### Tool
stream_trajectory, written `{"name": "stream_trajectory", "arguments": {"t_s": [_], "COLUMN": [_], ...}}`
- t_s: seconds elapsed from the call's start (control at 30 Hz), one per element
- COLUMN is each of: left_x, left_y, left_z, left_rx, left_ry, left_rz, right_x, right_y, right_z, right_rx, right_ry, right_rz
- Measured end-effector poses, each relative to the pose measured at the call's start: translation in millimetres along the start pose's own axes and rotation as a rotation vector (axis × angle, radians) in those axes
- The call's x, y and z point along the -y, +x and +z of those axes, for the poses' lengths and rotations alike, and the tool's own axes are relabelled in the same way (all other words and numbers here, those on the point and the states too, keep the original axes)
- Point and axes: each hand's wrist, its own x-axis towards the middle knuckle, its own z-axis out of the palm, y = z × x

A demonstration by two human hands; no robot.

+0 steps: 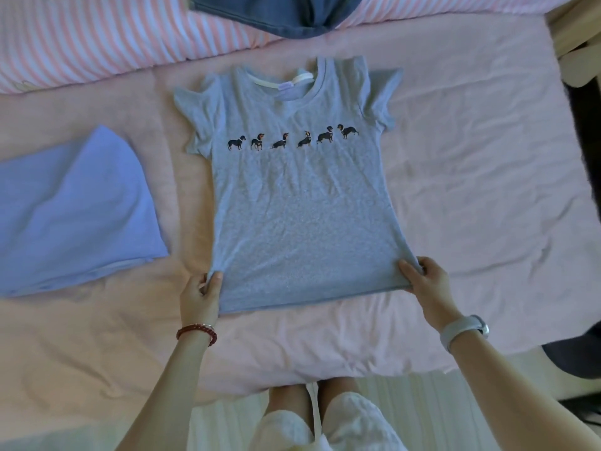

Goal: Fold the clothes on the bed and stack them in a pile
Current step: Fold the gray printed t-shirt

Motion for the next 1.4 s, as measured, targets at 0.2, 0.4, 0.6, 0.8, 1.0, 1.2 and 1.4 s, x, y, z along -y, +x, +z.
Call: {"name": "stream_trajectory", "arguments": {"t_s": [0.2, 0.4, 0.6, 0.8, 1.0, 1.2, 1.4], "left_x": [50.9, 36.9, -42.1, -104.4, -112.8, -115.2, -123.7], "left_y": [-26.7, -39.5, -14.5, 29.5, 46.3, 47.0, 42.2], "left_z": [3.2, 13.1, 54.4, 131.2, 170.0, 169.9, 169.0], "left_rx": [0.042, -0.087, -0.034, 0.186, 0.243, 0.261, 0.220], "left_ry": [0.286, 0.361, 0.531, 0.759, 0.923, 0.917, 0.925], "left_rz": [-0.195, -0.142, 0.308, 0.559, 0.464, 0.433, 0.434], "right_x": [-62.1, -55.4, 17.0, 97.4, 146.3, 131.2, 106.4], "right_y": [-29.3, -28.9, 17.9, 97.1, 161.6, 166.7, 158.1], "right_z": [-2.9, 4.9, 22.0, 43.3, 45.7, 30.7, 24.1], "right_rx": [0.034, -0.086, -0.124, -0.162, -0.023, -0.051, -0.198], "right_ry": [-0.455, -0.532, -0.300, -0.091, 0.178, 0.116, -0.020], "right_rz": [0.109, 0.039, -0.158, -0.264, 0.137, 0.038, -0.008]}}
